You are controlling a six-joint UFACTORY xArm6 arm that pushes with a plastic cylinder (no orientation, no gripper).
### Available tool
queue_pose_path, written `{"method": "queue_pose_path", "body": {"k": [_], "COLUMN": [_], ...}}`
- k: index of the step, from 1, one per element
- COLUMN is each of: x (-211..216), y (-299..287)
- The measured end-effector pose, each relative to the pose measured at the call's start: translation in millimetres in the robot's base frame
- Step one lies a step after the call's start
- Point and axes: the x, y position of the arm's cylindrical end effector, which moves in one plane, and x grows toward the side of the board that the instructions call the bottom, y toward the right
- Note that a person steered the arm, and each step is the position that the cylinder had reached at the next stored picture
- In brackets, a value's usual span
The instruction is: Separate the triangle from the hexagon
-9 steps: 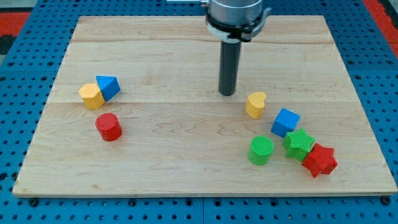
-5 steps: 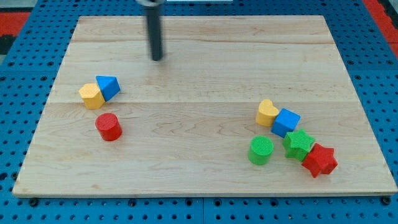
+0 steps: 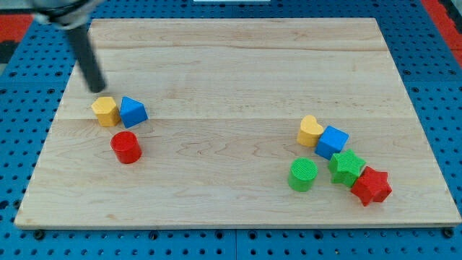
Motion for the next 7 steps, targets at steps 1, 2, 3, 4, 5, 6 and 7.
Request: {"method": "queue_pose_path", "body": {"k": [1, 2, 3, 4, 5, 6, 7], "x": [30, 31, 32, 41, 87, 45, 27], "y": [-26, 51, 136, 207, 226, 202, 114]}}
